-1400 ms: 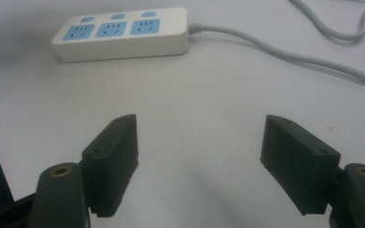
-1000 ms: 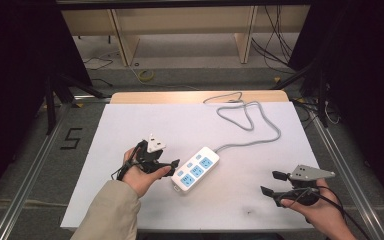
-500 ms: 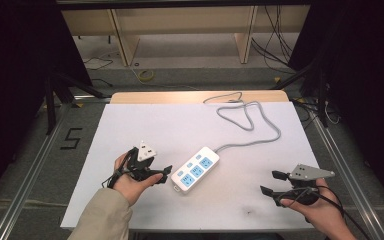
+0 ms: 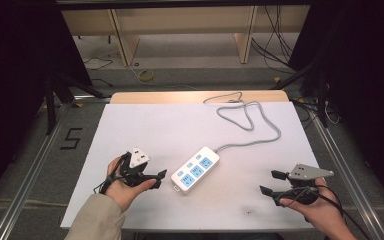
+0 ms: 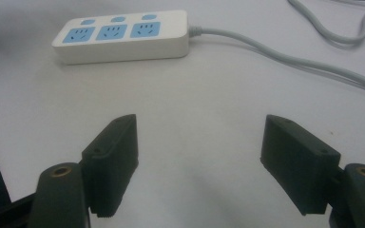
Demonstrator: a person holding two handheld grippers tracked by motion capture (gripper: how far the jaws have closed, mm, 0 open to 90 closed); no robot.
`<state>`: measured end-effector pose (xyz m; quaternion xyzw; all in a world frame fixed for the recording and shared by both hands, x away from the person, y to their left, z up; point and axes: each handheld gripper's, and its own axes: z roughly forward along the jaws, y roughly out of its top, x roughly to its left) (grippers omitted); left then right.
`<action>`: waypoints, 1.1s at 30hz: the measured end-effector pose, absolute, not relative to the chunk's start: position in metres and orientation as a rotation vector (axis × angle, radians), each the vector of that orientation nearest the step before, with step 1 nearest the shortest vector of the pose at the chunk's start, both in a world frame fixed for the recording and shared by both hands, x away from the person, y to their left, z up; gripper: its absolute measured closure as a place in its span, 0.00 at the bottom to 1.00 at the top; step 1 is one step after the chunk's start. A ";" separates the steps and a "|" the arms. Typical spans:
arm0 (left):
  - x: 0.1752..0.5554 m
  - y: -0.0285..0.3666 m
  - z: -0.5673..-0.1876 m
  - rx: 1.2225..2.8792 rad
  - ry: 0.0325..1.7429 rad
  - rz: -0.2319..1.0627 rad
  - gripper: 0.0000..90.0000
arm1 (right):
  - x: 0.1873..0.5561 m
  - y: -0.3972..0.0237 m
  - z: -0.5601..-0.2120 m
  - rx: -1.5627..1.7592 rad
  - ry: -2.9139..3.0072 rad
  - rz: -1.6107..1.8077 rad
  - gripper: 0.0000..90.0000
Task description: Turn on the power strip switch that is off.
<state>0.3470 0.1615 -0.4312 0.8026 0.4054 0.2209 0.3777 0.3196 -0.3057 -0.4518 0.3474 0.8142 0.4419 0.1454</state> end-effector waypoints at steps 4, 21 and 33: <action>0.342 0.171 -0.435 2.062 1.051 0.562 0.20 | 0.320 -0.306 -0.452 1.002 2.346 1.270 0.32; 0.324 0.203 -0.446 2.051 1.120 0.618 0.20 | 0.320 -0.306 -0.452 0.997 2.351 1.267 0.32; 0.320 0.209 -0.454 2.049 1.149 0.615 0.20 | 0.321 -0.305 -0.453 0.993 2.354 1.266 0.32</action>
